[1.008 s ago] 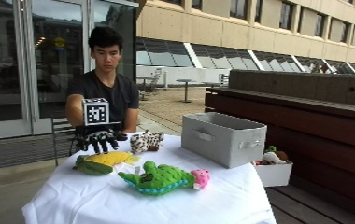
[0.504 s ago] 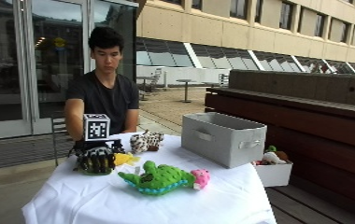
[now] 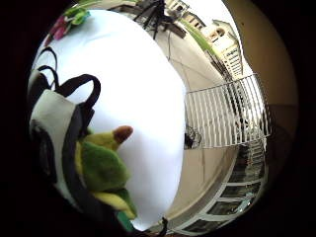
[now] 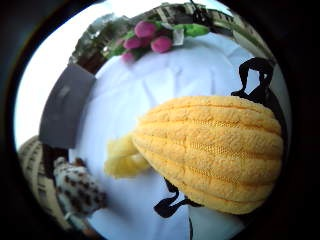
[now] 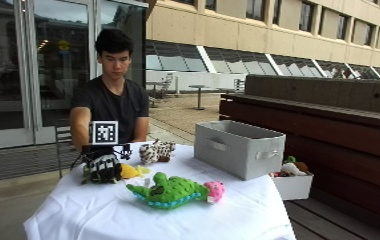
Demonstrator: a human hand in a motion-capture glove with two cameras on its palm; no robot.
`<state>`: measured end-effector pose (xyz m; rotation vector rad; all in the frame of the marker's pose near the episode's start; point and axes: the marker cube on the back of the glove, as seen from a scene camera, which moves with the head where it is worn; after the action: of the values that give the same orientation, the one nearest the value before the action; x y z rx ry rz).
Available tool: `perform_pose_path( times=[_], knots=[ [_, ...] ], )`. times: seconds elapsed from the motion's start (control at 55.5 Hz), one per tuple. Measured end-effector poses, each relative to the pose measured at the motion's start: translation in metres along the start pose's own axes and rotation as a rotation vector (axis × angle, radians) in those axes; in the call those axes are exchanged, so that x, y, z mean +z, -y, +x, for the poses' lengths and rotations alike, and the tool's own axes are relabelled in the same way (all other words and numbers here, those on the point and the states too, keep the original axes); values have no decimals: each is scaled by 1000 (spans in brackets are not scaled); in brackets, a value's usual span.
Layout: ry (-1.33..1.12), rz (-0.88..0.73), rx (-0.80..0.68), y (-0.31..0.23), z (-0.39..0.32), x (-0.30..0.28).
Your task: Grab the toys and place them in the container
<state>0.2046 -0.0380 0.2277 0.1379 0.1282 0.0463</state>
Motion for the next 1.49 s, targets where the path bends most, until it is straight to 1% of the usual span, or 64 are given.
perform_pose_path(
  times=[0.108,0.18,0.324,0.45,0.486,0.558,0.576,0.63,0.648,0.72,0.792,0.936,1.026,1.152,1.314,1.386,1.494],
  knots=[
    [11,-54,15,5,1,-9],
    [30,-106,-10,9,2,-17],
    [45,-165,20,9,-5,-36],
    [92,-166,-9,17,-10,-56],
    [110,-171,20,18,-14,-63],
    [112,-123,166,31,-24,-79],
    [109,-111,157,35,-26,-84],
    [98,-106,23,39,-28,-101],
    [90,-104,2,41,-29,-106],
    [61,-95,-32,48,-39,-131],
    [43,-63,-35,57,-55,-159],
    [41,-23,-96,74,-104,-225],
    [46,33,-121,83,-146,-268],
    [46,74,-185,91,-204,-310],
    [64,101,-238,92,-268,-340],
    [70,132,-252,86,-309,-356],
    [87,138,-291,87,-357,-363]
  ],
)
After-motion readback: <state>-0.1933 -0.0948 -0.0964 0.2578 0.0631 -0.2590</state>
